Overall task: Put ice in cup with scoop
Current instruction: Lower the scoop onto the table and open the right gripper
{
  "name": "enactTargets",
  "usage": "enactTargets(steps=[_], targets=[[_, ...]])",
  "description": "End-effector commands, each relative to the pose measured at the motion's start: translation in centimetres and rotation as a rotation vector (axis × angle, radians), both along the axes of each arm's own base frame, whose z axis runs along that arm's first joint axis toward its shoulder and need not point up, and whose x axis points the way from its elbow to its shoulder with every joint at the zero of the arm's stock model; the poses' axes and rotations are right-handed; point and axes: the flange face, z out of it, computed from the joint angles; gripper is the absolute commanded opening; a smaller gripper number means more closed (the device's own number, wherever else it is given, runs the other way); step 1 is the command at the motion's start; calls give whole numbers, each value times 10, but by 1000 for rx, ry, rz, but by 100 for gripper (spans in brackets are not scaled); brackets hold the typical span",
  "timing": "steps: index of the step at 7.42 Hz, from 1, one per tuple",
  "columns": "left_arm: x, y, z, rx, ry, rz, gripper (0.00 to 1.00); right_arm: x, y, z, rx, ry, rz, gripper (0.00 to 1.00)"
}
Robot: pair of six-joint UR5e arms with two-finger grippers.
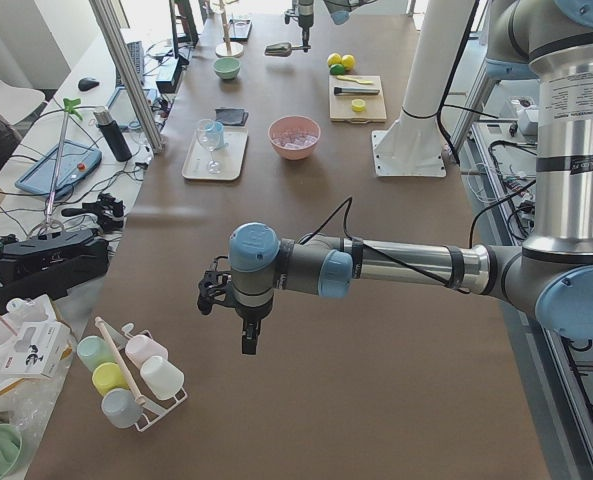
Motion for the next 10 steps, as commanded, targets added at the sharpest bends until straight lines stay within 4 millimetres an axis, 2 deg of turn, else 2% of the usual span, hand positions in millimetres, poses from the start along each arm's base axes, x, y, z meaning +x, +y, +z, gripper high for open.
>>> enactTargets(steps=[1, 2, 3, 4, 5, 7, 8, 9, 10], targets=[[-1, 3, 5, -8, -2, -2, 99, 1, 2, 11, -21, 0, -2, 0], [-1, 3, 5, -10, -2, -2, 99, 1, 1, 10, -18, -3, -3, 6], [0, 2, 5, -8, -2, 1, 99, 1, 0, 10, -16, -3, -1, 32], [3, 1, 5, -10, -2, 7, 99, 1, -1, 6, -11, -10, -1, 74], [5, 1, 6, -11, -2, 11, 99, 2, 0, 4, -4, -16, -5, 100], [5, 0, 5, -11, -1, 8, 99, 16, -7, -7, -10, -69, 17, 100], [6, -1, 4, -10, -1, 10, 99, 32, -11, -23, 8, -87, 44, 100], [6, -1, 5, -11, -1, 10, 99, 59, -15, -25, 33, -94, 42, 100], [6, -1, 6, -13, -1, 10, 99, 110, -22, -25, 55, -122, 11, 100]])
